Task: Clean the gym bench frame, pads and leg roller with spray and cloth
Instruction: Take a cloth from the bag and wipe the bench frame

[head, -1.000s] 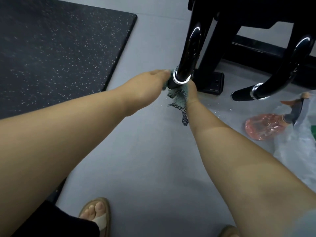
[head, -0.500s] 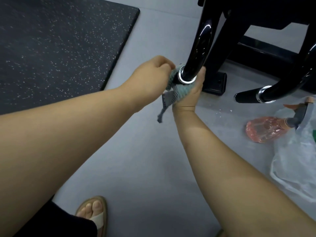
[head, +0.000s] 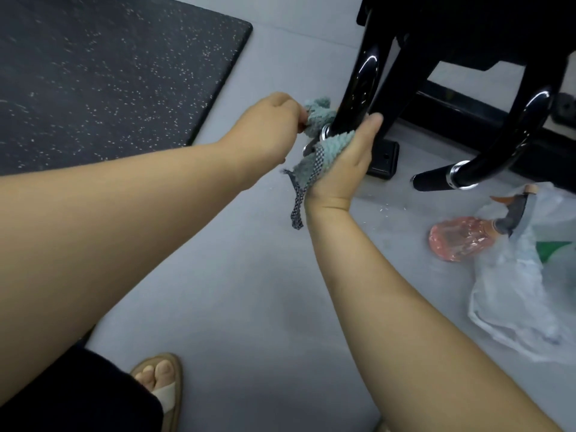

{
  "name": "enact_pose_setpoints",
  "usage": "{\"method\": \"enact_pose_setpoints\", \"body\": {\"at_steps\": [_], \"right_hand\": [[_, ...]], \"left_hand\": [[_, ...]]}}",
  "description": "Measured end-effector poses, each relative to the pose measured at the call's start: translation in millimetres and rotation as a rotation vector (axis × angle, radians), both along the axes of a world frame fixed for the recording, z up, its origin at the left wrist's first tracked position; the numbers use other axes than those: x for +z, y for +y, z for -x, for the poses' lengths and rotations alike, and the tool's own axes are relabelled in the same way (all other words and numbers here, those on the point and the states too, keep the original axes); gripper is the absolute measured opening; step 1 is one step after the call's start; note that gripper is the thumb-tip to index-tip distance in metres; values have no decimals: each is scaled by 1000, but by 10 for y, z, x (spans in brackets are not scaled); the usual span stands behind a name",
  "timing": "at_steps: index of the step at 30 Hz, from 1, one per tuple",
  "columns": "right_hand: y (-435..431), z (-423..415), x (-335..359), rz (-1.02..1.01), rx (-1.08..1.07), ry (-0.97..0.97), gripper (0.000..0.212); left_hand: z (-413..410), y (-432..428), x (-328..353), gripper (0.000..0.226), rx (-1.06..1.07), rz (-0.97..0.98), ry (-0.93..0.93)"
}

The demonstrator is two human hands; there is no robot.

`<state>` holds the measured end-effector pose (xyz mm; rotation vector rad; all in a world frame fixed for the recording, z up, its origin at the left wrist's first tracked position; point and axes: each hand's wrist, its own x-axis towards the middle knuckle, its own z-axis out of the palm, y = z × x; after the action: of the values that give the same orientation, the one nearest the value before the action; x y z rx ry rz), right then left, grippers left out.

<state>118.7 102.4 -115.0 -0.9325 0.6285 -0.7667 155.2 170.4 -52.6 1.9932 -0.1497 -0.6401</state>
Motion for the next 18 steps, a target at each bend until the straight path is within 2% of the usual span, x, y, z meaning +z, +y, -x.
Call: {"method": "enact_pose_setpoints", "body": {"at_steps": [3,5,7,9,13,15,18], "right_hand": [[-54,-2,-129,-179,76,-33,42],[-122,20,-212,-260,154,39,44],[-204,100,-227,-176,239,188,50],[-306,178,-112,10,262,323,54],[-452,203,285,155,254,334,38],[-518,236,423,156,169,304,36],[-612,345,534,172,13,378,38]], "left_hand": [[52,44,-11,29,-52,-80,8],[75,85,-3,31,-99,-137,-11],[111,107,30,34,-146,-173,-47],[143,114,79,39,-193,-177,-78],[174,107,171,44,-245,-108,-100],[169,91,211,44,-218,-48,-125],[175,71,247,41,-168,-18,-170]]}}
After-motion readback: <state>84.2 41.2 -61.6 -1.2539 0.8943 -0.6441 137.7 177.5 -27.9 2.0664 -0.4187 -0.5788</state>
